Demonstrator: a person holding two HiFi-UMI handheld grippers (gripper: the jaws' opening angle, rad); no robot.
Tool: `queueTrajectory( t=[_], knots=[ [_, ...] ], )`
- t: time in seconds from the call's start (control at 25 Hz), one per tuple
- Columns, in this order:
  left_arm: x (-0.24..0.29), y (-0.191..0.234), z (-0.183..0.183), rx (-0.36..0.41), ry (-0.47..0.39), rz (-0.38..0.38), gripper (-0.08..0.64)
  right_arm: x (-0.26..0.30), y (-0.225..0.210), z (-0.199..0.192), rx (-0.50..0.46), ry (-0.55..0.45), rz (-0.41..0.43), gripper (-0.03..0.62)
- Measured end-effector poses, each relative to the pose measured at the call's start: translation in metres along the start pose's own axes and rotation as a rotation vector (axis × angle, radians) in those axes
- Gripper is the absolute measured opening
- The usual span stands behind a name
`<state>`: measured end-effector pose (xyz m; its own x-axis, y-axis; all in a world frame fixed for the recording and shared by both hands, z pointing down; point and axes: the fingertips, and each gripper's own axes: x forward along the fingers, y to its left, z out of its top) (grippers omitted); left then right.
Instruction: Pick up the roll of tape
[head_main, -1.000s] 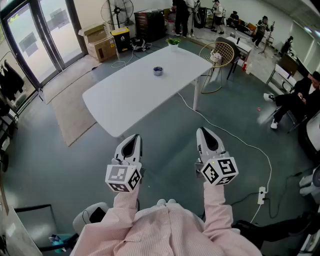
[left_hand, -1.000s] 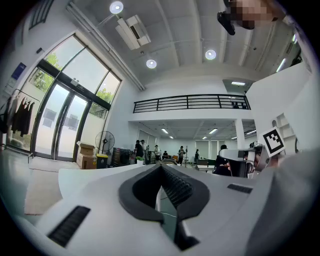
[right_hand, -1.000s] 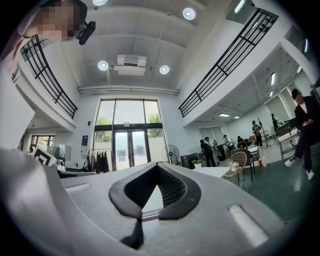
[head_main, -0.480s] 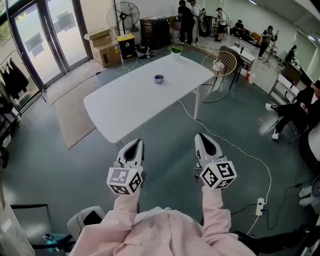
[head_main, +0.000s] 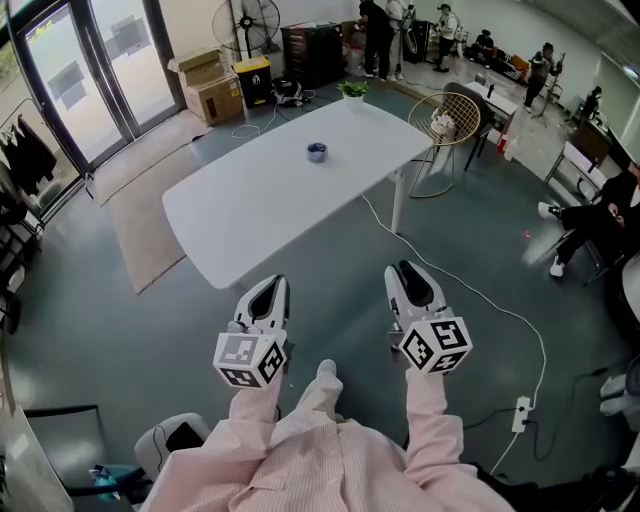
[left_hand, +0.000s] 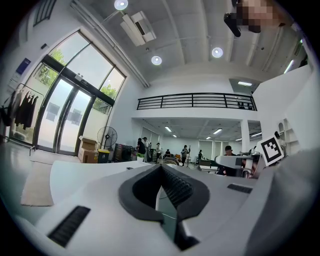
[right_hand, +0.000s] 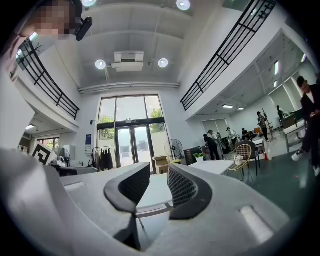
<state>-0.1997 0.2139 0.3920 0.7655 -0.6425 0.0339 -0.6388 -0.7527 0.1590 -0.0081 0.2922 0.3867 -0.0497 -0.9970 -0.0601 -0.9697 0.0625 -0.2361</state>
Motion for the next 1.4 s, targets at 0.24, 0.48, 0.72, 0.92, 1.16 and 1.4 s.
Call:
queueTrajectory(
  t=[0.24,0.48,0.72,0.92,1.16,1.4],
  knots=[
    [0.062,0.029,-0.009,-0.026,0.022,0.012,0.0,0.055,-0.043,-0.013,0.035,0.024,-0.013,0.137],
    [0.141,0.073,-0.01,-0.038,0.042,0.017,0.0,0.133,-0.092,-0.018,0.072,0.012,-0.066,0.141],
    [0.225,0.118,-0.001,-0.052,0.058,0.01,0.0,0.219,-0.129,-0.015,0.073,0.017,-0.062,0.141],
    [0.272,0.143,0.004,-0.057,0.064,0.0,0.0,0.269,-0.146,-0.016,0.061,0.038,-0.047,0.141],
    [0.309,0.165,0.003,-0.08,0.088,-0.004,0.0,0.312,-0.156,-0.022,0.062,0.072,-0.025,0.141],
    [0.344,0.183,-0.009,-0.115,0.108,0.023,0.0,0.358,-0.173,-0.035,0.073,0.116,0.031,0.141]
  ],
)
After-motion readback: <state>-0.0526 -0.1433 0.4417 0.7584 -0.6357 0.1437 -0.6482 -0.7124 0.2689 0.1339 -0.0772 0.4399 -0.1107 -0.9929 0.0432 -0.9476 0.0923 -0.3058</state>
